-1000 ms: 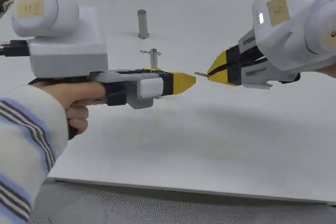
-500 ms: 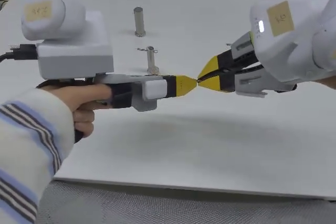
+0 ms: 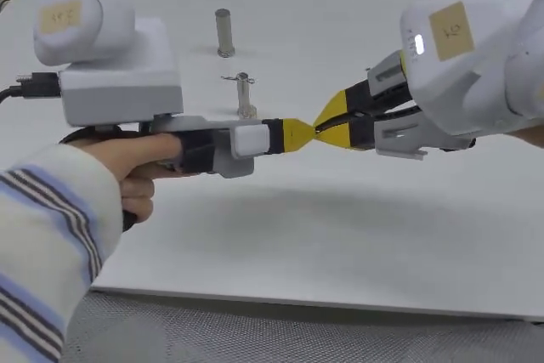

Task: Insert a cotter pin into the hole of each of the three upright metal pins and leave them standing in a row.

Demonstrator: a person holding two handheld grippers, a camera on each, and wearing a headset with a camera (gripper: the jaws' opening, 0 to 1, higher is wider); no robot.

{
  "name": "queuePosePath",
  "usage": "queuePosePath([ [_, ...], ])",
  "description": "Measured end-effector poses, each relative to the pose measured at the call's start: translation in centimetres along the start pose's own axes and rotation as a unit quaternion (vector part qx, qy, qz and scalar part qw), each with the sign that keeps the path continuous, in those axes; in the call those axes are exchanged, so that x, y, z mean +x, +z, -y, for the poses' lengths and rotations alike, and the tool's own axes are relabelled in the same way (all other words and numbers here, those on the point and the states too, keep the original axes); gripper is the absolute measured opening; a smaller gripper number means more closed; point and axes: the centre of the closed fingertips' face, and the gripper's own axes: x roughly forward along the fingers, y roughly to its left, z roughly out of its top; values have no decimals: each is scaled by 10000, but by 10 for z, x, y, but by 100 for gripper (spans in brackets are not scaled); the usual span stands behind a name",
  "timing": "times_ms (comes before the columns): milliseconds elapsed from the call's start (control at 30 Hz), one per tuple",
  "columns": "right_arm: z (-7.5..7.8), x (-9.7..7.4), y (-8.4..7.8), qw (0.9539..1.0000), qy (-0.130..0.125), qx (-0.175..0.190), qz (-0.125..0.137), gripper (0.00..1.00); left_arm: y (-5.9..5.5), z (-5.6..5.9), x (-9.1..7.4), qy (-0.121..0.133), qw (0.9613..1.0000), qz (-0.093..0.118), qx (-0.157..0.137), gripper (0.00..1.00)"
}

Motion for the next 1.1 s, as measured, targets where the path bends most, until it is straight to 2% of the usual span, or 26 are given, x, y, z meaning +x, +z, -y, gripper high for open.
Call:
queuePosePath([
  [300,2,-2,0,10000,-54,-13,3,2,2,2,0,-56,9997,88,-239,3],
  [367,3,-3,1,10000,-77,-20,9,2,3,3,-1,-89,9993,116,-350,3],
  [400,4,-3,1,9999,-99,-22,10,2,5,3,-1,-102,9982,176,-565,3],
  [433,4,-4,2,9999,-112,-30,16,2,5,4,-1,-132,9976,192,-657,3],
  [567,5,-6,3,9999,-114,-61,23,2,6,4,-3,-121,9976,206,-652,2],
  [733,3,-6,4,9999,-87,-67,37,3,2,6,-5,-65,9988,103,-474,1],
  [900,1,-4,5,9999,-49,-110,36,3,2,3,-7,40,10000,-31,54,0],
  [967,2,-5,6,9998,-52,-175,90,3,3,3,-7,36,10000,-29,78,0],
  [1033,-1,-4,8,9995,65,-223,191,4,1,3,-8,13,9999,-92,98,0],
  [1100,0,-4,8,9995,54,-185,244,11,-2,6,-9,-47,9998,-138,168,0],
])
